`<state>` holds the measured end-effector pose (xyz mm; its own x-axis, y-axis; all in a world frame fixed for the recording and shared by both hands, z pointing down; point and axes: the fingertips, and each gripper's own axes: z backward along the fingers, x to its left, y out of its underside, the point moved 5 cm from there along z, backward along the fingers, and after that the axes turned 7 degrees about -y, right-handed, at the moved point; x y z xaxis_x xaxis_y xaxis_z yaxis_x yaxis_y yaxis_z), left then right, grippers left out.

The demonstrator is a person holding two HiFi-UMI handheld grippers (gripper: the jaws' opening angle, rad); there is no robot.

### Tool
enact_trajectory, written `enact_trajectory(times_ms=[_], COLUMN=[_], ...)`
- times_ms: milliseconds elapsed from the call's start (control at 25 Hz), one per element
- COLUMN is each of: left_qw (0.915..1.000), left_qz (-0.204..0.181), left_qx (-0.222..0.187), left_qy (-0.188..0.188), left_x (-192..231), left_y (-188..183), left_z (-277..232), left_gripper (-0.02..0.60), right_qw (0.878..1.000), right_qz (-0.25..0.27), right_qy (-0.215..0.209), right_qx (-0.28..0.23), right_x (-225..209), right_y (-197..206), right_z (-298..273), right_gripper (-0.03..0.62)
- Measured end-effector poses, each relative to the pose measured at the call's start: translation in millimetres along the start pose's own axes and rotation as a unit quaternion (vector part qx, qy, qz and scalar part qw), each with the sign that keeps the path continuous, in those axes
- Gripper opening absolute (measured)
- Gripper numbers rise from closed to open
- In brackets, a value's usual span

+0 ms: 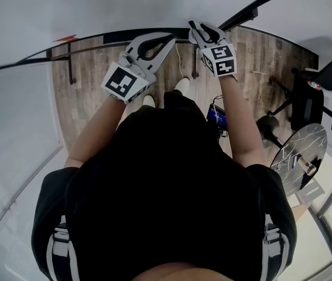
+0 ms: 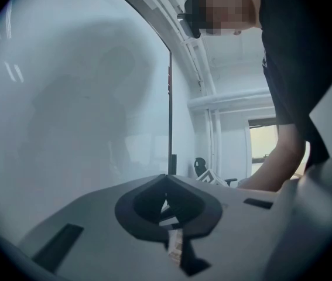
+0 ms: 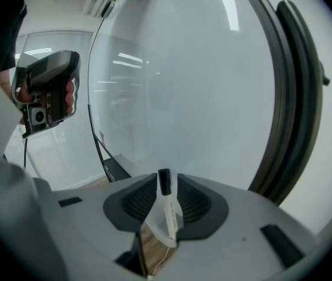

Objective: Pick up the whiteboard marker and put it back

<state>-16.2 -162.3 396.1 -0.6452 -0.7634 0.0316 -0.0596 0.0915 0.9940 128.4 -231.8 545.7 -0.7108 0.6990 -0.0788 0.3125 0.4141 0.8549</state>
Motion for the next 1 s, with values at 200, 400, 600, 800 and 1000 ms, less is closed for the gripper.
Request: enact_trajectory(times_ms=[200,400,600,800,1000], left_qw=[1.0000,0.9999,0.9997,0.9994,0.9991], left_qz=[-0.001,0.000,-0.003,-0.005,-0.005], left_qx=[-0.008,-0.011,-0.017,-0.022,-0.026], left_qy=[0.005,0.011,0.017,0.024,0.032], left_x=[0.2,0.1,-2.9,-6.3,-8.4], left_y=[-1.9,-6.0,-12.2,-16.9,-18.4], left_z=[-0.9,-0.1,6.2,12.5,20.5], left_gripper=[0.003,0.003,0.003,0.003,0.003], right_qw=[0.999,0.997,0.993,0.985,0.980], right_qz=[-0.005,-0.004,0.002,0.022,0.023], right_qy=[0.006,0.007,0.005,0.006,0.004], right_qx=[-0.033,-0.072,-0.122,-0.169,-0.199], right_x=[2.8,11.1,30.9,59.7,86.7], right_y=[-17.9,-45.4,-82.6,-114.8,-127.1], right_z=[18.2,42.2,76.0,112.6,132.5], right_gripper=[0.106,0.106,0.106,0.103,0.082])
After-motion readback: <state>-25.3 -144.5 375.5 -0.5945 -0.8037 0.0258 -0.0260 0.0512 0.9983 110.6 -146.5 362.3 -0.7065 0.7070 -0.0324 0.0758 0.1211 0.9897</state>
